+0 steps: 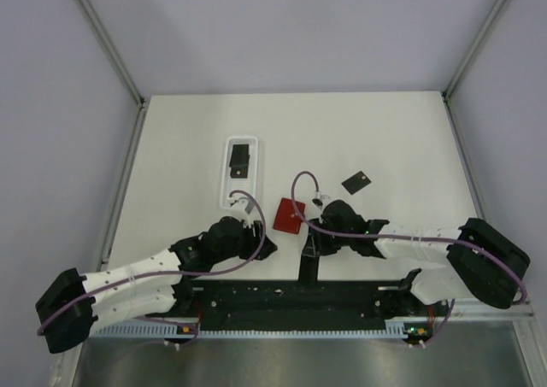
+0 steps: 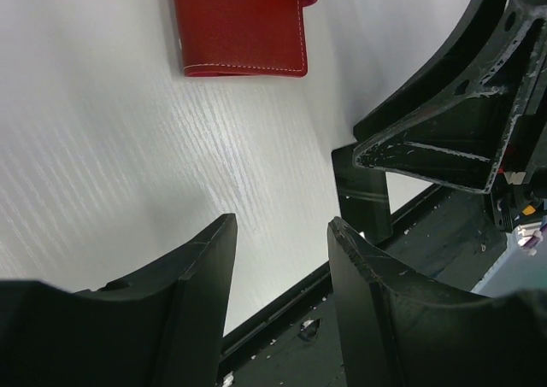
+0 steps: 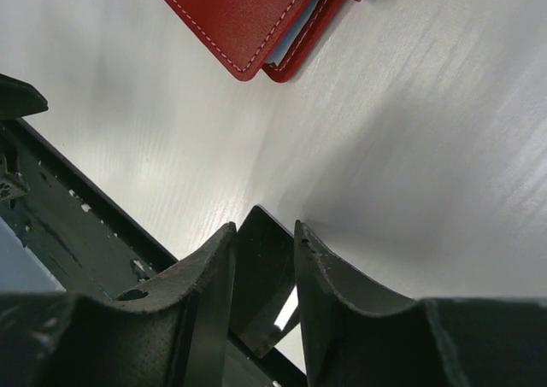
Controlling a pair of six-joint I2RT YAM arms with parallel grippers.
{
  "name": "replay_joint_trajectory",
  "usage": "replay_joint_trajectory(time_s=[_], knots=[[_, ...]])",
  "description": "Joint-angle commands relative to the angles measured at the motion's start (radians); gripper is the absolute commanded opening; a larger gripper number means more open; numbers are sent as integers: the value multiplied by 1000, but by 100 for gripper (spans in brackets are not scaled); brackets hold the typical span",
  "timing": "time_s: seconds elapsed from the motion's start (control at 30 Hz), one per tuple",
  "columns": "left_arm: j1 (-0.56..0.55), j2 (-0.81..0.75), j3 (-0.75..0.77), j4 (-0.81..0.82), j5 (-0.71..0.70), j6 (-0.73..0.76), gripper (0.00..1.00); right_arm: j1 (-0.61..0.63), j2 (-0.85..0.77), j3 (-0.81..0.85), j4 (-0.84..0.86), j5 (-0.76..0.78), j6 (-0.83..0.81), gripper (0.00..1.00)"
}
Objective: Put the credit cards into the card holder
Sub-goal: Move the credit card to the corner of the board, then pick up the credit card at the corner of the board.
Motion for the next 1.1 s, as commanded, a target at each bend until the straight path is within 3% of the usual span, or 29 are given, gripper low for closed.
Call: replay_joint_trajectory(time_s=[0.0, 0.13, 0.27, 0.5, 0.77, 1.07], knots=[[-6, 5, 28, 43, -18, 7, 53, 13, -130, -23, -26, 136, 26, 37], [-9, 54, 42, 112, 17, 29, 53, 11, -330, -43, -167, 283, 80, 42], [-37, 157, 74, 167, 71, 50, 53, 25, -476, -118, -268, 260, 204, 42], [-143, 315, 143, 243, 62, 50, 52, 198, -666, -169, -447, 326, 437, 41], [-206, 453, 179, 312, 59, 23, 47, 370, -683, -193, -486, 374, 629, 41], [-233, 493, 166, 327, 47, 3, 41, 388, -634, -284, -345, 397, 695, 42]])
